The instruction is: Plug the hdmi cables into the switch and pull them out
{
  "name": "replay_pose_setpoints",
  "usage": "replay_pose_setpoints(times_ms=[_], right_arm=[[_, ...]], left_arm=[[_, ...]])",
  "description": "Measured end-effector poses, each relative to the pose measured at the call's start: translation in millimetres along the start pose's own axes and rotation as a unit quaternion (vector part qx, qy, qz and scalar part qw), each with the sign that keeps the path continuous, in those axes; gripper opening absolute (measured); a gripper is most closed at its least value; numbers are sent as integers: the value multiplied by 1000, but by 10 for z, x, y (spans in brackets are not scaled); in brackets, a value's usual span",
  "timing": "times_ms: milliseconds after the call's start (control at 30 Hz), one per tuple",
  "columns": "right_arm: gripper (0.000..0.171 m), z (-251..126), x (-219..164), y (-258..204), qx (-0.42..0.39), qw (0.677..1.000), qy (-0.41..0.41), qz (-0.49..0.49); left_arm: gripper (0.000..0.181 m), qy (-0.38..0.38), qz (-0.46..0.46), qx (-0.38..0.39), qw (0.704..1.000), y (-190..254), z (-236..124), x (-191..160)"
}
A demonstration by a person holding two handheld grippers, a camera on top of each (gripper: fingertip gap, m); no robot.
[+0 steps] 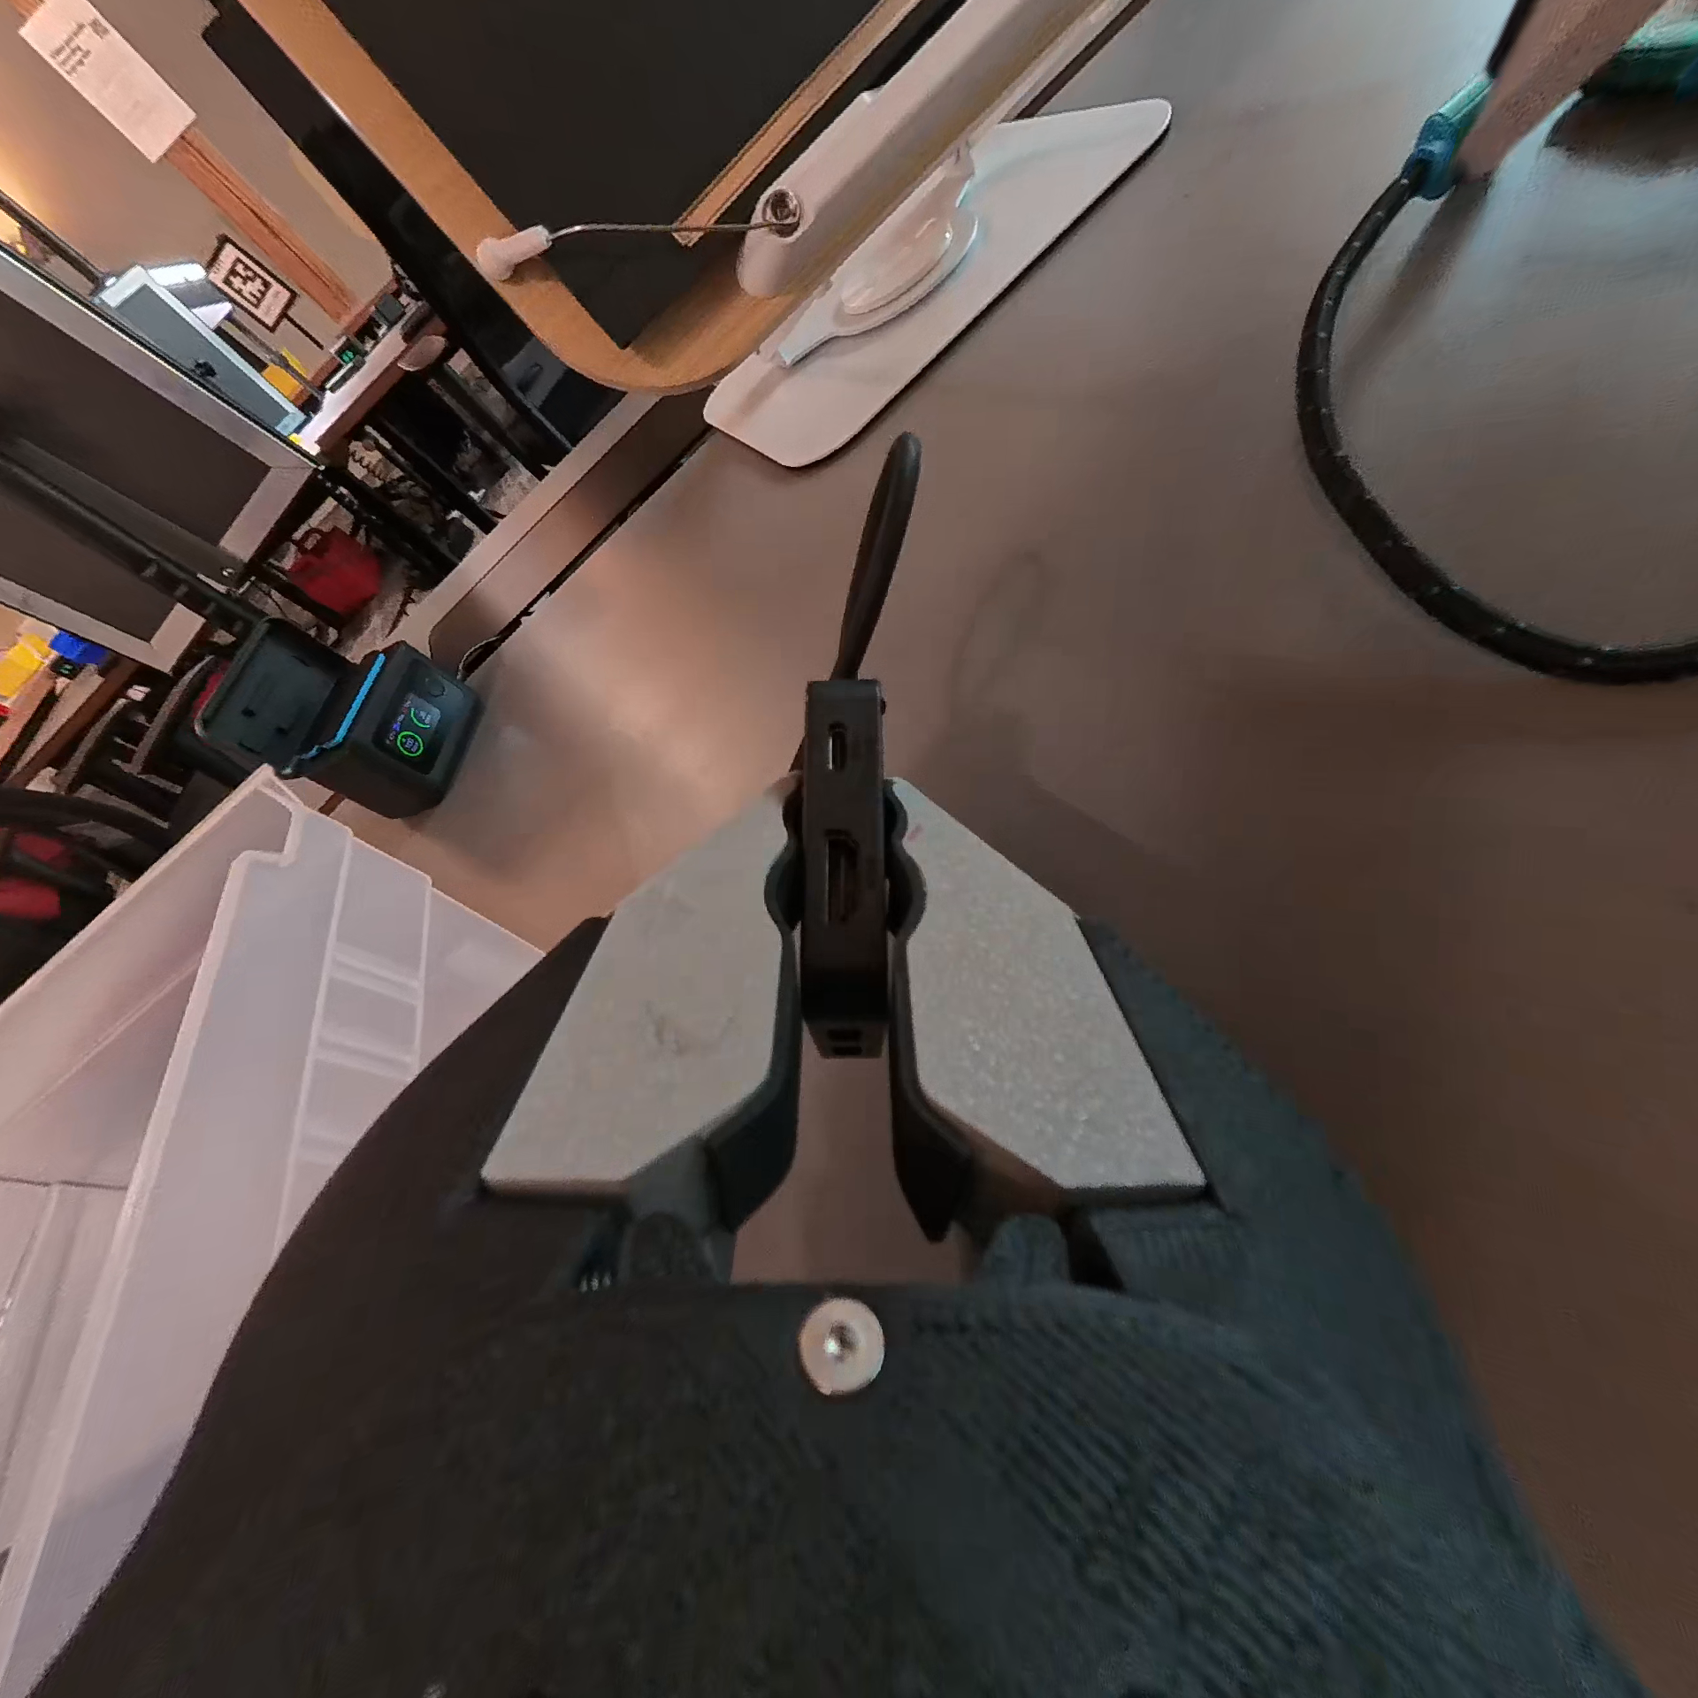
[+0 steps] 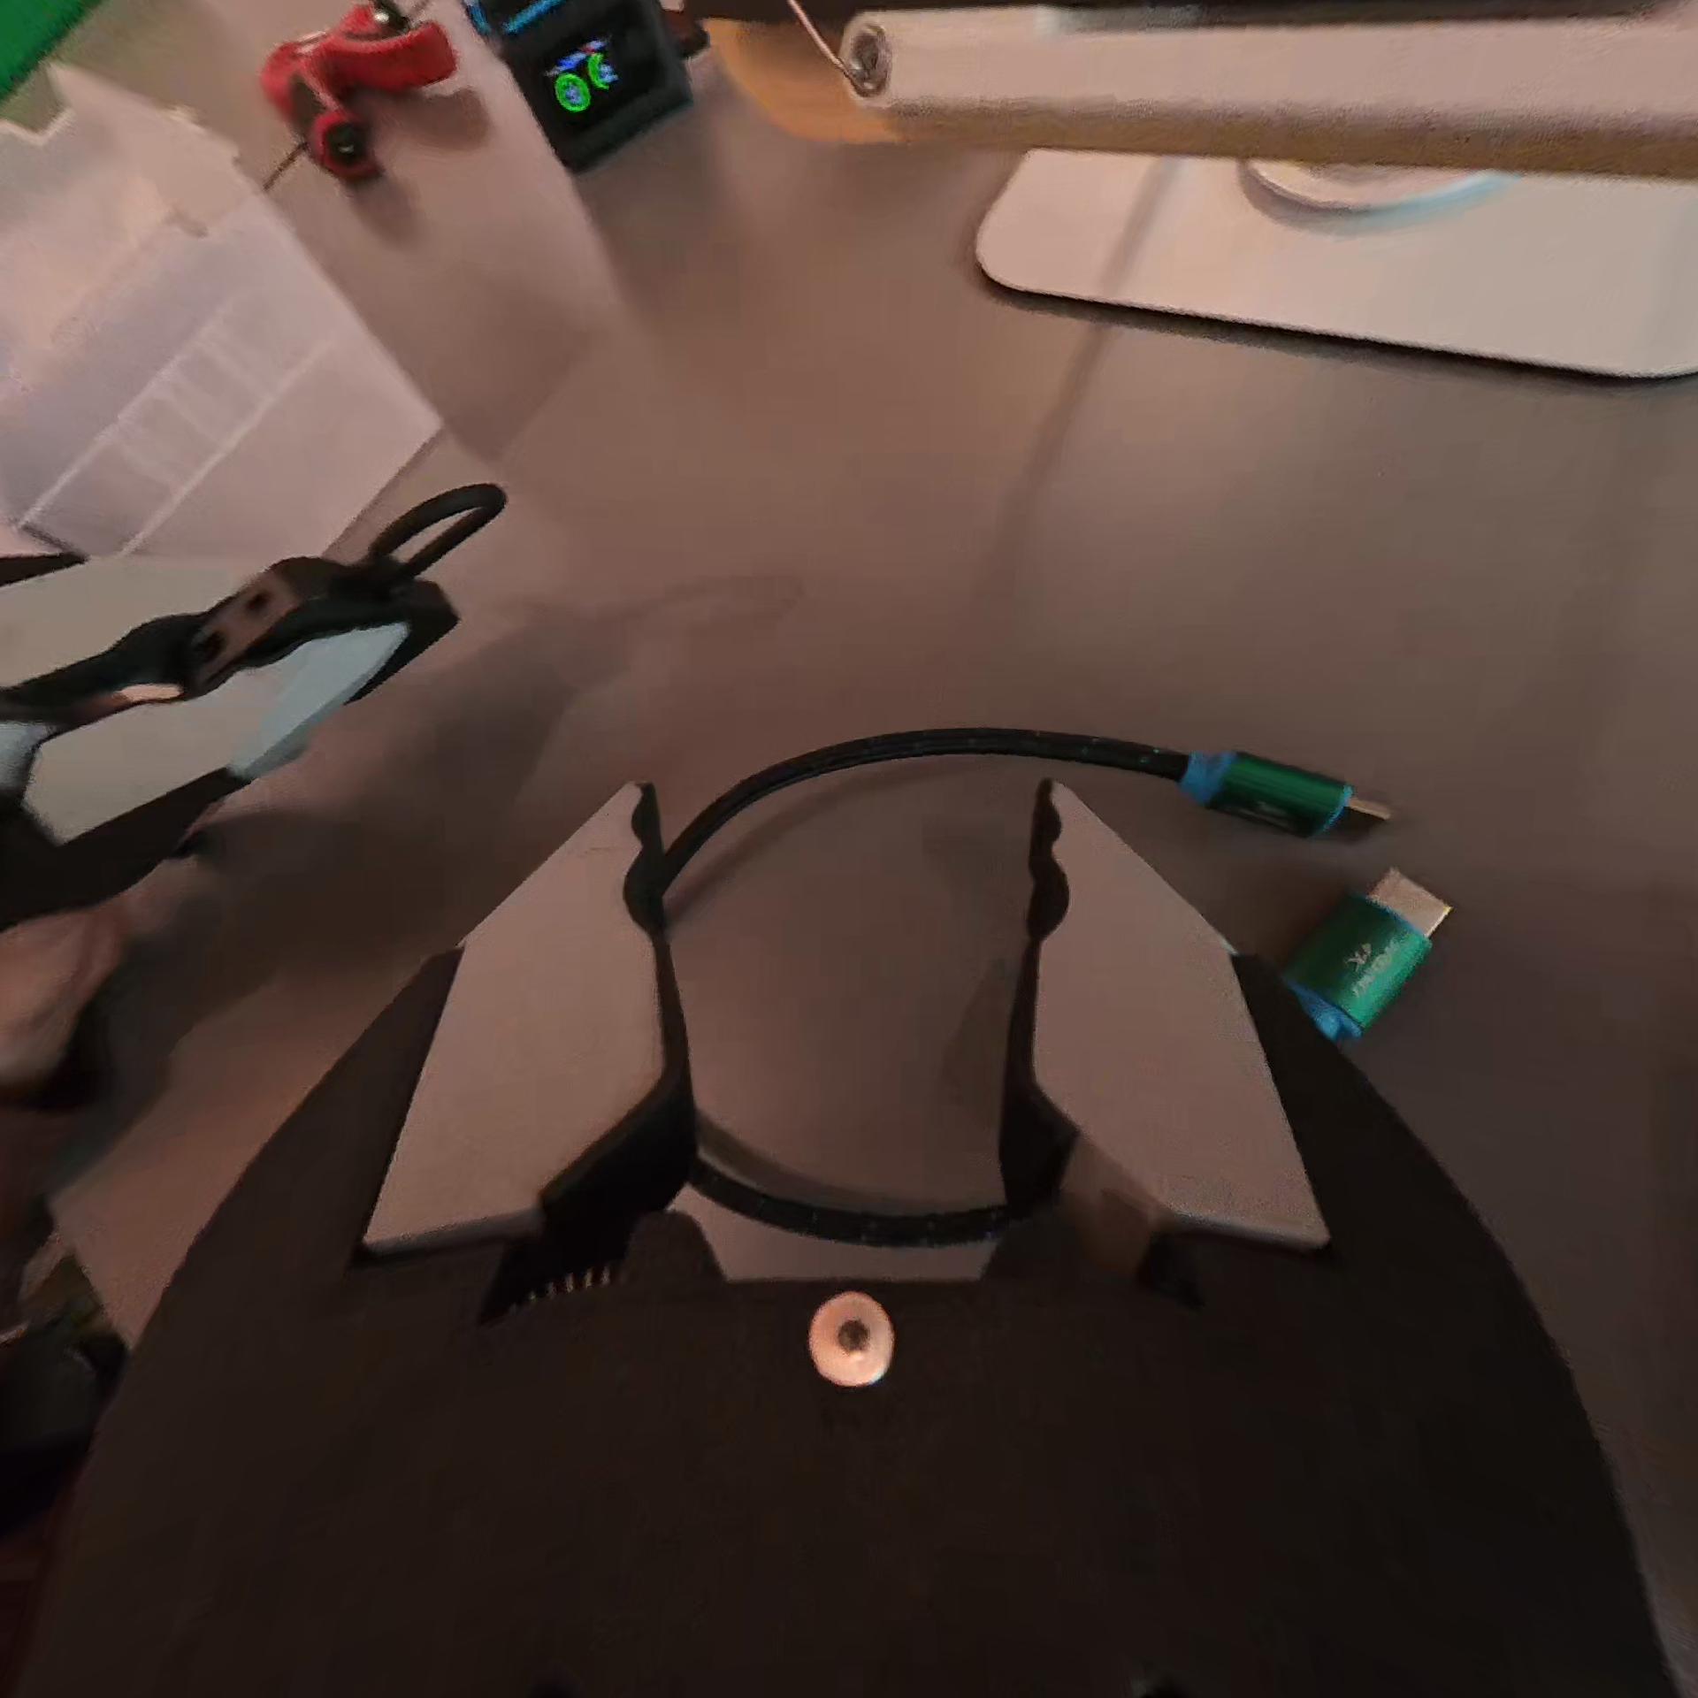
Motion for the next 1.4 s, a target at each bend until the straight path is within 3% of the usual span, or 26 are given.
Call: replay_pose_setpoints(times_ms=[200,267,333,467,533,633,667,800,967,1067,1167,1400], right_arm=[[86,444,-53,-58,-37,997,-60,-8],[69,606,-104,-151,-12,995,-91,-25],[33,648,-152,-342,51,990,-120,-53],[16,446,-473,-832,240,935,-192,-178],[9,229,-644,-817,236,908,-219,-270],[10,-148,-799,-693,199,874,-232,-379],[11,-252,-775,-649,180,875,-225,-389],[41,-532,-514,-693,177,905,-156,-355],[71,-471,-162,-885,195,924,-42,-327],[69,-324,81,-995,196,917,22,-347],[65,-213,209,-1160,218,887,50,-404],[28,154,85,-1218,128,795,13,-593]], left_arm=[[11,7,-3,9,1000,-13,-15,25],[11,4,1,12,1000,-17,-17,7],[11,9,2,15,1000,-29,-34,9],[11,24,-8,18,1000,-72,-76,24],[11,22,-12,18,1000,-87,-81,18],[11,29,-8,17,999,-85,-88,45],[11,30,-5,17,999,-79,-86,52],[11,28,16,15,999,-31,-71,65],[11,55,30,-4,998,45,-108,123],[10,114,48,-39,992,160,-201,266],[10,155,84,-84,981,349,-291,353],[11,168,101,-106,975,437,-338,389]])
Point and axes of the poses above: each gripper's, where its closed fingertips meet, z out along the fingers, x out of its top, y = z × x across the jaws, the point moved 4 cm from there along -z, back along the fingers, and after that the axes turned 2 degrees about -z, right-handed, at the moved point
